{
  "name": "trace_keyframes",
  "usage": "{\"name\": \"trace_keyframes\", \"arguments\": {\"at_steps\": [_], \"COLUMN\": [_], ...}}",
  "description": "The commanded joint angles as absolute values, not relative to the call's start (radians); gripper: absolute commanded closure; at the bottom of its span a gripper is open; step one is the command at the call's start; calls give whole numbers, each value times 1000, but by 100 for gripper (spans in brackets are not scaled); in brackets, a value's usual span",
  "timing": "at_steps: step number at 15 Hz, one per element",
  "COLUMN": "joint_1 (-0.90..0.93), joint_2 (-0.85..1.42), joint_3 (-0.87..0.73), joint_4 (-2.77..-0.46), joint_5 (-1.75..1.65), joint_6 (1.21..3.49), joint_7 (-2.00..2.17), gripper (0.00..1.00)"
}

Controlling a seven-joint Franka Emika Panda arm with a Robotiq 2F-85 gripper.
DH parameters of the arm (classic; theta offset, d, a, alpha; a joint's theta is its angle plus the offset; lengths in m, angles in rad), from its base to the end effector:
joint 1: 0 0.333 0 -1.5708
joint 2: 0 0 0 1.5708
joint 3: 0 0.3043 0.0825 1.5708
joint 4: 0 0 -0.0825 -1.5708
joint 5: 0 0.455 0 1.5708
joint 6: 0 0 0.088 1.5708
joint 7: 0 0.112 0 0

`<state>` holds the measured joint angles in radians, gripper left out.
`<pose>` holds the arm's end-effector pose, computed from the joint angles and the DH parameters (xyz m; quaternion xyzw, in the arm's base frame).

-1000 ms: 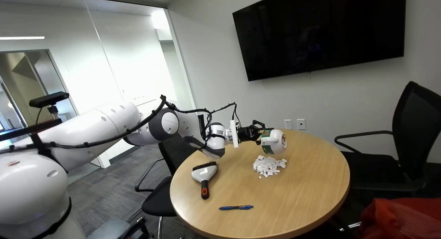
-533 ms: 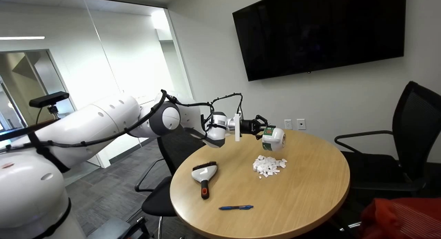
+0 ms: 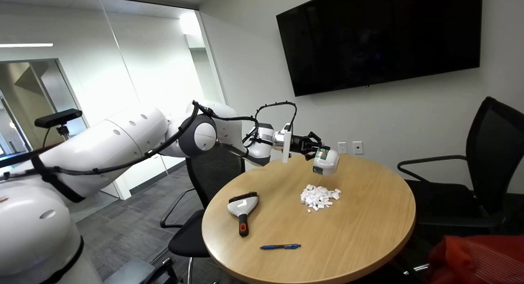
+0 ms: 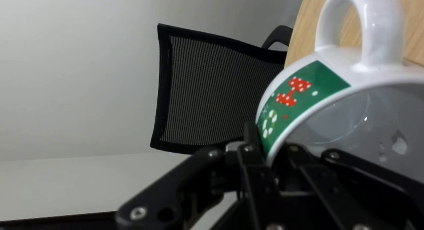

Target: Remove the objects from the cup and put them on the table

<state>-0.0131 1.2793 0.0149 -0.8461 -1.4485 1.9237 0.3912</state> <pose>0.8431 -0.0782 0.0993 0.7923 0.1363 0.0402 0.5934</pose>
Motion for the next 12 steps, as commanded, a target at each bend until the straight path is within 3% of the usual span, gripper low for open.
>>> {"name": "trace_keyframes", "arguments": {"at_steps": [1, 7, 12], "joint_1": [-52, -130, -132], "joint_2": [1214, 1188, 1184], "joint_3": [49, 113, 12], "joint_4": [-886, -896, -893], "joint_5": [-1428, -1384, -1092], "joint_6": [2013, 2179, 2403], "joint_7": [440, 480, 436], "gripper": [97, 97, 97]}}
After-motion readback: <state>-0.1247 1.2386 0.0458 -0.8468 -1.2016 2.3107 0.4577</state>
